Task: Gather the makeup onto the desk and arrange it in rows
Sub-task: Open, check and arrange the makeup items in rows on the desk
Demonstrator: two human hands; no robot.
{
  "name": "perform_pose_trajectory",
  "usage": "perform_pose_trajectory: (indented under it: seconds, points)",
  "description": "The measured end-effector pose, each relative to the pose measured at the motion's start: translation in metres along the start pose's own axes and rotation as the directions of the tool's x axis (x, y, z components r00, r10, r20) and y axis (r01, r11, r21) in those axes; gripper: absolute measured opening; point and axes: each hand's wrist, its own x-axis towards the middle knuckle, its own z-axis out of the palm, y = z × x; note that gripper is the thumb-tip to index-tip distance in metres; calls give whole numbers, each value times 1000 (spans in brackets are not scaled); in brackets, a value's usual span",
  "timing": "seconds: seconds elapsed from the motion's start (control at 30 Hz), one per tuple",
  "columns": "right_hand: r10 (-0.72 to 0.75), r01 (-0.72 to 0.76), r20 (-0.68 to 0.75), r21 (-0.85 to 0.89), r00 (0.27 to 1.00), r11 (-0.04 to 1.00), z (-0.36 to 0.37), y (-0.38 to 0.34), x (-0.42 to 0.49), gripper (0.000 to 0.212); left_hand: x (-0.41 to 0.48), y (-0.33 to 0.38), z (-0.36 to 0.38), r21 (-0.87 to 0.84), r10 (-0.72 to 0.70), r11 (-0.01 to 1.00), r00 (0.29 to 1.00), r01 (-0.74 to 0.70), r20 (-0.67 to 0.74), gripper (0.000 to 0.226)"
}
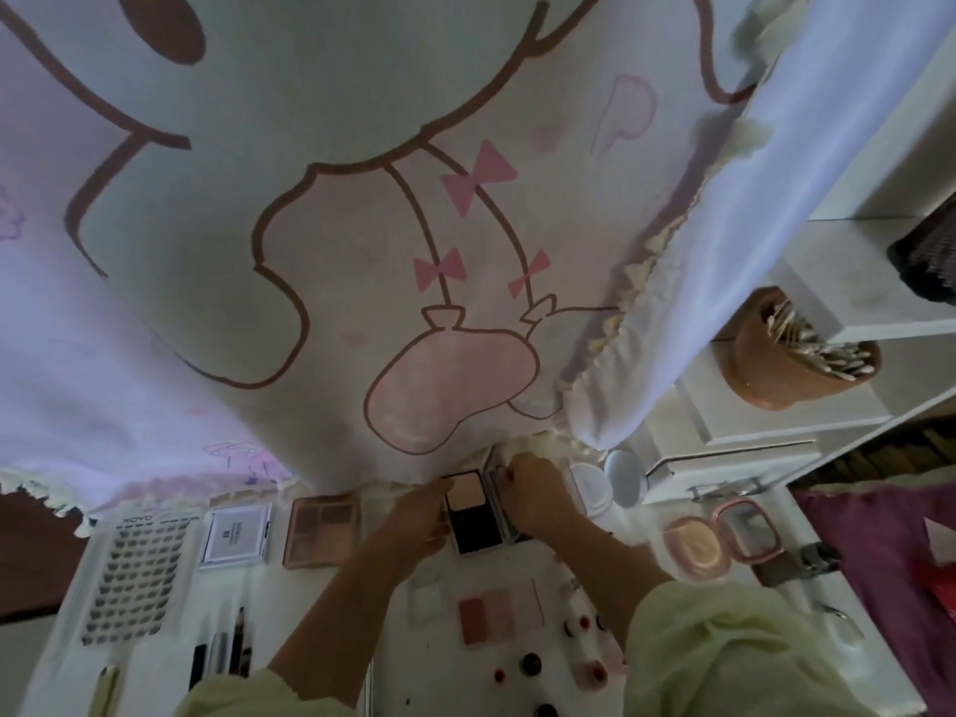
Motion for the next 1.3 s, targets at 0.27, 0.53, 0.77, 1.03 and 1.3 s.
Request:
perform_pose_trajectory:
  seconds: [0.27,0.53,0.77,1.03,1.3]
  points:
    - [62,-59,-30,77,998,995,13,2,5,21,24,-4,0,155,53,987,997,-42,-62,33]
    - [61,-57,-48,89,997,994,22,-1,7,16,28,-6,2,218,83,974,992,-61,-94,33]
    - [32,-29,-20,158,999,987,19,5,7,25,26,-8,-7,138,77,988,994,-66,-82,31]
    - [-101,117,-178,81,979,990,-8,-8,-11,27,-11,15,-37,14,236,972,965,-236,-119,13]
    - [-247,252,-71,77,966,965,12,-46,-24,18,-35,-6,-89,514,508,780,841,-357,-188,20]
